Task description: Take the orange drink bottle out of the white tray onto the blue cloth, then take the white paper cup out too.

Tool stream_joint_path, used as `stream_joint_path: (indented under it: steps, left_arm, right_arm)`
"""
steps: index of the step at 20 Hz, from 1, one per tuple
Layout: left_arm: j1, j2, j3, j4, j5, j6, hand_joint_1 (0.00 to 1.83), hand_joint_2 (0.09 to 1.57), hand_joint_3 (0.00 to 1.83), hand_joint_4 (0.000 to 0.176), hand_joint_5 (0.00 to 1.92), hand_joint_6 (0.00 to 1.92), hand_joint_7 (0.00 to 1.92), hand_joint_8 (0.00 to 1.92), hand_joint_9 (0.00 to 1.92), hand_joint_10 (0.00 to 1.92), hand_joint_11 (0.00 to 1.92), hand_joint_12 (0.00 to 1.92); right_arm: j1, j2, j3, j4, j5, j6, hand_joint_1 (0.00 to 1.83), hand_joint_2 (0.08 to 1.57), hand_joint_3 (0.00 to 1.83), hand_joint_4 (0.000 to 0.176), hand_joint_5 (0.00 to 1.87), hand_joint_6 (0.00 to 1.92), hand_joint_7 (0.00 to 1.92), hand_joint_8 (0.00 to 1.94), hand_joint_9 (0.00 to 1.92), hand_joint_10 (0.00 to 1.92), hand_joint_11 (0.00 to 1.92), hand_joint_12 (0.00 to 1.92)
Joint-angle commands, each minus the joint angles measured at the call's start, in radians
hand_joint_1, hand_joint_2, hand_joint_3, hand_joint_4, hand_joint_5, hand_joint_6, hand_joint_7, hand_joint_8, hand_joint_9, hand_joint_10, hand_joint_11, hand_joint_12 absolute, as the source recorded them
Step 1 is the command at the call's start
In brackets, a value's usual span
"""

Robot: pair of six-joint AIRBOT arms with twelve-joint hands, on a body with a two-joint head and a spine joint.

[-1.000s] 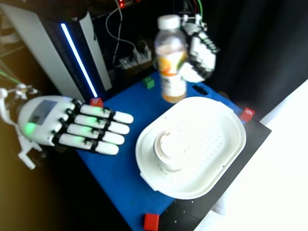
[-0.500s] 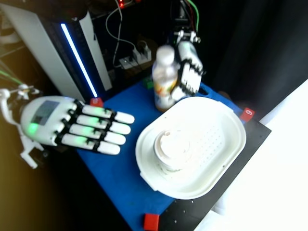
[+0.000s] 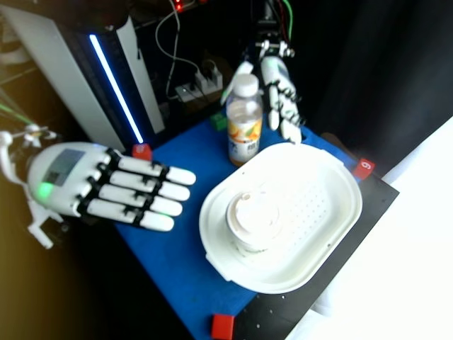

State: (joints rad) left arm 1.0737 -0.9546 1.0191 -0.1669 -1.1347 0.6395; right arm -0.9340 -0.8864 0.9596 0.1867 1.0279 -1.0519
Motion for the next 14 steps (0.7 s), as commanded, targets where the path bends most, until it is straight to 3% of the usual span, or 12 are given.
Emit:
stream_joint_path:
  steps: [1, 2, 3, 4, 5, 6, 7, 8, 9, 11, 13, 14]
  left_arm:
    - [0.008, 0.008, -0.003, -0.015, -0.157, 0.001, 0.45, 1.07, 0.0, 0.135, 0.0, 0.0, 0.0, 0.0, 0.0, 0.0, 0.0, 0.0]
    - [0.03, 0.018, -0.01, -0.034, -0.181, 0.005, 0.43, 1.07, 0.0, 0.128, 0.0, 0.0, 0.0, 0.0, 0.0, 0.0, 0.0, 0.0]
    - [0.047, 0.027, -0.017, -0.049, -0.2, 0.014, 0.41, 1.07, 0.0, 0.147, 0.0, 0.0, 0.0, 0.0, 0.0, 0.0, 0.0, 0.0]
    - [0.073, 0.045, -0.033, -0.077, -0.234, 0.038, 0.42, 1.07, 0.0, 0.134, 0.0, 0.0, 0.0, 0.0, 0.0, 0.0, 0.0, 0.0]
    - [0.089, 0.058, -0.044, -0.095, -0.253, 0.059, 0.52, 1.08, 0.0, 0.145, 0.0, 0.0, 0.0, 0.0, 0.0, 0.0, 0.0, 0.0]
    - [0.103, 0.069, -0.051, -0.115, -0.273, 0.076, 0.52, 1.08, 0.0, 0.145, 0.0, 0.0, 0.0, 0.0, 0.0, 0.0, 0.0, 0.0]
    - [0.114, 0.073, -0.052, -0.131, -0.288, 0.081, 0.69, 1.08, 0.0, 0.102, 0.03, 0.01, 0.0, 0.0, 0.0, 0.0, 0.0, 0.0]
    - [0.12, 0.075, -0.052, -0.142, -0.301, 0.082, 0.69, 1.08, 0.0, 0.102, 0.03, 0.01, 0.0, 0.0, 0.0, 0.0, 0.0, 0.0]
    - [0.126, 0.076, -0.052, -0.153, -0.314, 0.083, 0.61, 1.09, 0.0, 0.074, 0.01, 0.0, 0.0, 0.0, 0.0, 0.0, 0.01, 0.01]
    - [0.137, 0.075, -0.051, -0.175, -0.336, 0.085, 0.59, 1.09, 0.0, 0.115, 0.04, 0.01, 0.0, 0.0, 0.0, 0.0, 0.0, 0.0]
    - [0.143, 0.072, -0.051, -0.193, -0.353, 0.086, 0.65, 1.08, 0.0, 0.102, 0.07, 0.03, 0.0, 0.0, 0.0, 0.0, 0.0, 0.0]
    - [0.15, 0.072, -0.051, -0.205, -0.366, 0.086, 0.69, 1.11, 0.01, 0.116, 0.08, 0.03, 0.0, 0.0, 0.0, 0.0, 0.0, 0.0]
  right_arm:
    - [0.008, 0.002, 0.0, -0.002, 0.125, 0.004, 0.54, 1.37, 0.0, 0.0, 0.0, 0.0, 0.0, 0.0, 0.0, 0.0, 0.0, 0.0]
    - [0.008, 0.002, -0.001, -0.002, 0.125, 0.005, 0.52, 1.37, 0.0, 0.0, 0.0, 0.0, 0.0, 0.0, 0.0, 0.0, 0.0, 0.0]
    - [0.008, 0.002, 0.0, -0.003, 0.126, 0.005, 0.45, 1.38, 0.0, 0.0, 0.0, 0.0, 0.0, 0.0, 0.0, 0.0, 0.0, 0.0]
    - [0.008, 0.002, 0.006, -0.011, 0.125, 0.005, 0.4, 1.39, 0.01, 0.0, 0.0, 0.0, 0.0, 0.0, 0.0, 0.0, 0.0, 0.0]
    - [0.015, 0.001, 0.015, -0.015, 0.125, 0.005, 0.35, 1.37, 0.0, 0.016, 0.0, 0.0, 0.0, 0.0, 0.0, 0.0, 0.0, 0.0]
    - [0.033, -0.012, 0.032, -0.016, 0.124, 0.005, 0.35, 1.37, 0.0, 0.016, 0.0, 0.0, 0.0, 0.0, 0.0, 0.0, 0.0, 0.0]
    - [0.043, -0.027, 0.047, -0.016, 0.123, 0.005, 0.35, 1.36, 0.0, 0.046, 0.0, 0.0, 0.0, 0.0, 0.0, 0.0, 0.0, 0.0]
    - [0.063, -0.045, 0.067, -0.015, 0.112, 0.005, 0.35, 1.36, 0.0, 0.046, 0.0, 0.0, 0.0, 0.0, 0.0, 0.0, 0.0, 0.0]
    - [0.089, -0.064, 0.089, -0.015, 0.094, 0.005, 0.35, 1.36, 0.0, 0.048, 0.0, 0.0, 0.0, 0.0, 0.0, 0.0, 0.0, 0.0]
    - [0.155, -0.113, 0.141, -0.016, 0.03, 0.005, 0.38, 1.35, 0.0, 0.009, 0.0, 0.0, 0.0, 0.0, 0.0, 0.0, 0.0, 0.0]
    - [0.221, -0.175, 0.209, -0.016, -0.046, 0.0, 0.45, 1.3, 0.0, 0.047, 0.0, 0.0, 0.0, 0.0, 0.0, 0.0, 0.0, 0.0]
    - [0.248, -0.208, 0.245, -0.016, -0.079, -0.004, 0.44, 1.3, 0.0, 0.075, 0.0, 0.0, 0.0, 0.0, 0.0, 0.0, 0.0, 0.0]
